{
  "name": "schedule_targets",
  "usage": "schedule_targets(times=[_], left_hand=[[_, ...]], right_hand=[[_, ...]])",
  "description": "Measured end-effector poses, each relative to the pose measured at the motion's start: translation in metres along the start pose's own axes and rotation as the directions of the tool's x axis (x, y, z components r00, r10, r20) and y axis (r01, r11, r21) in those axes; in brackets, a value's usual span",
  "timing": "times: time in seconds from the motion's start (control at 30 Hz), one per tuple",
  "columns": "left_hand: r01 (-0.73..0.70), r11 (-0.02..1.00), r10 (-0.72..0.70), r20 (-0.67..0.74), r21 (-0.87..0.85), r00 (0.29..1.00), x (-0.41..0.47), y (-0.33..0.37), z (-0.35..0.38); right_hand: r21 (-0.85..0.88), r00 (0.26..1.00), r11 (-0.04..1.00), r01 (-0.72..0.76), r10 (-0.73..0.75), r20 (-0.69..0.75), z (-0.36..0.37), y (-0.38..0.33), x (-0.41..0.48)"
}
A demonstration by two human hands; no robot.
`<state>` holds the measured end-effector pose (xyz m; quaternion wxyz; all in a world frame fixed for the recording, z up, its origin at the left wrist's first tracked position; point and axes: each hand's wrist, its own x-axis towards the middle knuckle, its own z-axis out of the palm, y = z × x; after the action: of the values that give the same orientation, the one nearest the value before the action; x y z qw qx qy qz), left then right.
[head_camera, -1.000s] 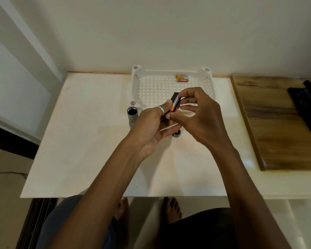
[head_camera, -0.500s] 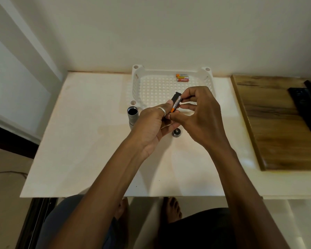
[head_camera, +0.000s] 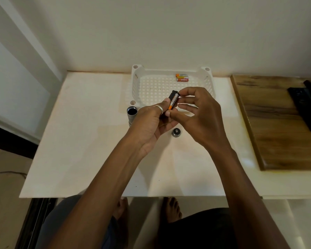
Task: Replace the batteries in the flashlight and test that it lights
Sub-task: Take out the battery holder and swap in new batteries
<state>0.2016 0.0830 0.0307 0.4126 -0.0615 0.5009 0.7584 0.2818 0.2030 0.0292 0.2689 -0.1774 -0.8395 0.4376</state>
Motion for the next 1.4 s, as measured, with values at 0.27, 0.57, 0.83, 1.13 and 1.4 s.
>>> schedule_targets(times=[0.27,0.57,0.83,1.13,1.4], left_hand=[[-0.02,0.992,0.024,-0.032,0.121,0.999,0.002,0.0,0.0],[-0.037,0.979,0.045,-0.033,0.201,0.998,0.004,-0.004,-0.002],[-0.037,0.992,0.039,-0.008,0.124,0.999,0.003,-0.002,-0.003],[0.0,0.994,0.002,-0.017,0.105,1.0,0.001,-0.001,0.001],[0.039,0.99,-0.032,-0.048,0.136,0.998,0.002,-0.003,0.001]], right_hand=[[-0.181,0.989,0.973,0.146,-0.147,0.006,0.0,-0.005,-0.004],[-0.328,0.968,0.914,0.24,-0.249,0.014,0.006,-0.007,-0.009],[-0.277,0.941,0.899,0.339,-0.325,0.094,0.005,0.0,-0.007],[-0.091,0.986,0.988,0.121,-0.131,-0.106,-0.004,-0.001,0.0],[-0.043,0.979,0.978,-0.205,0.205,-0.019,-0.03,0.021,0.001]])
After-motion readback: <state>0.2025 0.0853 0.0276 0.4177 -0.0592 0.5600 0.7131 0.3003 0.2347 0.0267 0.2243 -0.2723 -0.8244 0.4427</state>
